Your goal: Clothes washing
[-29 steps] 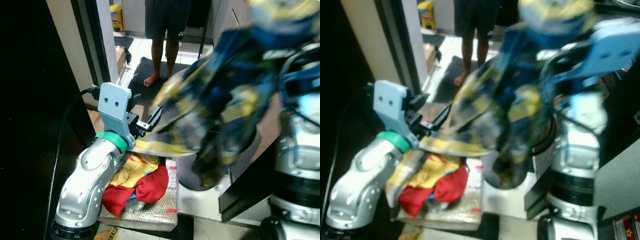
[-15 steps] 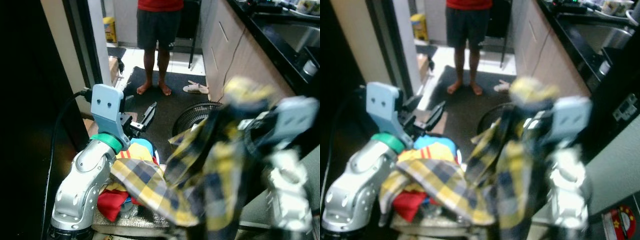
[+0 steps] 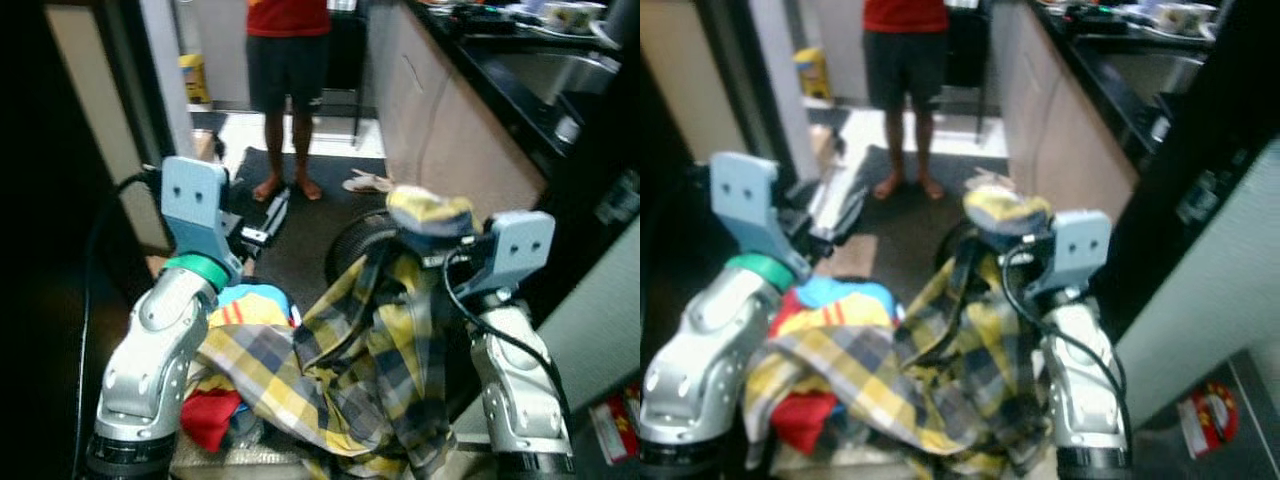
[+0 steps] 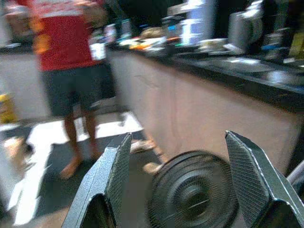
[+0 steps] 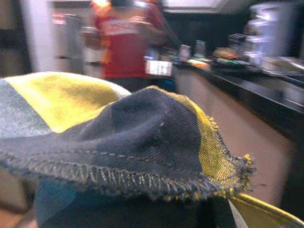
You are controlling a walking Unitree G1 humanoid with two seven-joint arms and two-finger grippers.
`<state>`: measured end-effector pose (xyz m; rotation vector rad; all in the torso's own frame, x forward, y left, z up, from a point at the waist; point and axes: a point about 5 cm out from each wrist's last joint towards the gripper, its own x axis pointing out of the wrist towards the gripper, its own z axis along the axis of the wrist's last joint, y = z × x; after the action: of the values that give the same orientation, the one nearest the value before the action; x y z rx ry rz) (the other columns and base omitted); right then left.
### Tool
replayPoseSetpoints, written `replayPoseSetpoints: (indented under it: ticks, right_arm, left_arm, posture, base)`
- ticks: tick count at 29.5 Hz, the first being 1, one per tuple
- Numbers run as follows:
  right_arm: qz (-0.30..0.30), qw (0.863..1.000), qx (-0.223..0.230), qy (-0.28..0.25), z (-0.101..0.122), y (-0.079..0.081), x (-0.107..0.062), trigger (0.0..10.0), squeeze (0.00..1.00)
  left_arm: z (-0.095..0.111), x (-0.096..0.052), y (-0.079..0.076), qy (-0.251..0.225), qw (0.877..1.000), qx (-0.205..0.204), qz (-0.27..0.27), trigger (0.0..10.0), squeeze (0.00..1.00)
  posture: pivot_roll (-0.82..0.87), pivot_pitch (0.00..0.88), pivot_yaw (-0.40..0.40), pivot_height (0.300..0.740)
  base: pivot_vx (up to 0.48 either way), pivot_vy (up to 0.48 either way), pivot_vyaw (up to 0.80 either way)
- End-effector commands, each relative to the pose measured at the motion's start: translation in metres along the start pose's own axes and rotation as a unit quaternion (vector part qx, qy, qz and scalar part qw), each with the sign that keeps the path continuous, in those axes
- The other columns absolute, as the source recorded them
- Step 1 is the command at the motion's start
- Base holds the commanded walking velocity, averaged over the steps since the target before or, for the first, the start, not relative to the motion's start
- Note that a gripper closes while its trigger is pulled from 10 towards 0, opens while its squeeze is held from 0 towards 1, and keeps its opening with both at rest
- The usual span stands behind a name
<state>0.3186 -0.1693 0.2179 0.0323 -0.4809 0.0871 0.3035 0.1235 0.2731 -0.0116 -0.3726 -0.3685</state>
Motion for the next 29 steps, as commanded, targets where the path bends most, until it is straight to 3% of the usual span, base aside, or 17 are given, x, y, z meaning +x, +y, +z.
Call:
replayPoseSetpoints:
  ticks: [1, 29]
  right_arm:
    - [-0.016, 1.000, 0.010, -0.018, 0.005, -0.005, 0.003, 10.0, 0.00]
    - [-0.091, 0.995, 0.030, -0.007, -0.003, -0.018, 0.007, 10.0, 0.00]
  left_arm:
    - [-0.001, 0.002, 0.001, 0.001, 1.000, 0.001, 0.003, 10.0, 0.00]
    - [0.003, 0.005, 0.003, 0.000, 1.000, 0.010, 0.000, 10.0, 0.00]
  posture:
    - [0.03, 0.000, 0.036, 0.740]
    - [0.05, 0.000, 0.060, 0.740]
  base:
    - [0.000, 0.000, -0.80]
    - [0.000, 0.000, -0.75]
